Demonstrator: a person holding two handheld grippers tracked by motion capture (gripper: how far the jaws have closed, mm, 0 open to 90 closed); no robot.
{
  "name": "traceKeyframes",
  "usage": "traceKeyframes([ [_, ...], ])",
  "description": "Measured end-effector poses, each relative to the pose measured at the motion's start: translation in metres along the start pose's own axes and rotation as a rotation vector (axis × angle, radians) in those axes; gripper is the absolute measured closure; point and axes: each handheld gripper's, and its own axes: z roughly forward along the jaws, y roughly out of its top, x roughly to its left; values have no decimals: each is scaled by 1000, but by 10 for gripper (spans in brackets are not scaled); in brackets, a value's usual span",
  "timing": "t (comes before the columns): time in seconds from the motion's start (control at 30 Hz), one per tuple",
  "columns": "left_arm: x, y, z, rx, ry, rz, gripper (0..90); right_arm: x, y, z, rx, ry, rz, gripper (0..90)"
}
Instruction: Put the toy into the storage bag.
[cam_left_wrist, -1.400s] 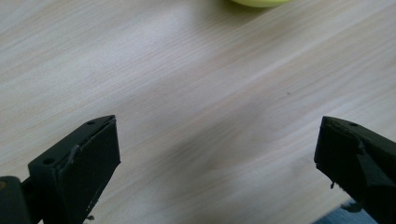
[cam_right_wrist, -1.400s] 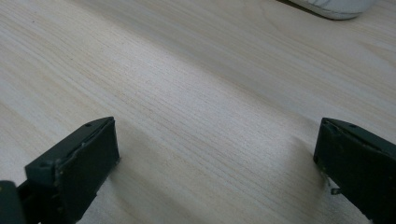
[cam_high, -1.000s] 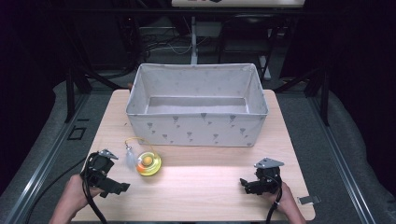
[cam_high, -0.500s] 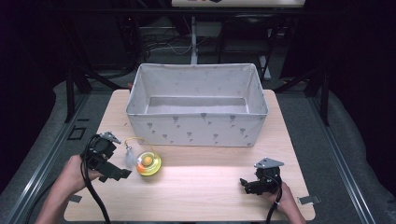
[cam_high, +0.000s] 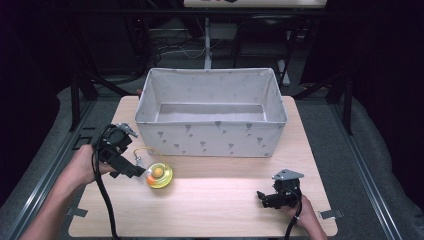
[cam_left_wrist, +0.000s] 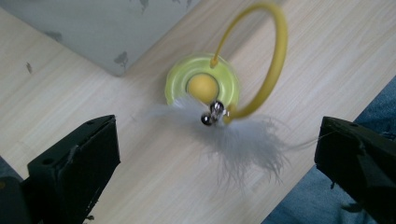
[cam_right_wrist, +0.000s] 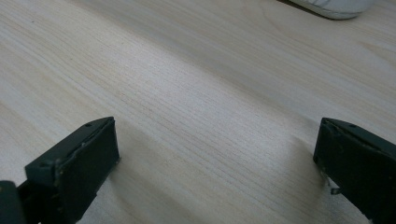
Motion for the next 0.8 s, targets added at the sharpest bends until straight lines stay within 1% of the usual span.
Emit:
traceKeyframes([
  [0.03, 0, 3, -2, 2, 5, 5, 2, 0, 0, 0, -1, 0, 1, 0],
  [0.07, 0, 3, -2, 2, 5, 5, 3, 0, 0, 0, -1, 0, 1, 0],
  [0.1, -1, 10, -4, 5, 13, 16, 3, 0, 0, 0, 0, 0, 0, 0],
  [0.17, -2, 17, -3, 21, 20, 32, 9, 0, 0, 0, 0, 0, 0, 0],
  [0.23, -4, 23, -2, 36, 23, 45, 26, 0, 0, 0, 0, 0, 0, 0],
  [0.3, -6, 30, 0, 40, 23, 62, 62, 0, 0, 0, -1, 0, 0, 0],
  [0.37, -7, 35, 2, 44, 20, 79, 118, 0, 0, 0, -2, 0, 2, 0],
  [0.4, -7, 35, 2, 44, 20, 79, 148, 0, 0, 0, -2, 0, 2, 0],
  [0.43, -8, 40, 3, 41, 8, 83, 167, 0, 0, 0, 0, 0, 0, 0],
  [0.5, -8, 43, 5, 46, 9, 88, 248, 0, 0, 0, -4, 2, 3, 0],
  [0.57, -8, 45, 6, 48, 8, 88, 287, 0, 0, 0, -1, 2, 0, 0],
  [0.6, -8, 48, 8, 61, 3, 97, 325, 0, 0, 0, -1, 2, 0, 0],
  [0.67, -9, 51, 10, 72, 7, 102, 364, 0, 0, 0, -1, 2, -1, 0],
  [0.7, -10, 53, 12, 82, 4, 112, 395, 0, 0, 0, 2, 0, -3, 0],
  [0.8, -12, 58, 17, 97, 7, 123, 449, 0, 0, 0, -5, 0, -7, 0],
])
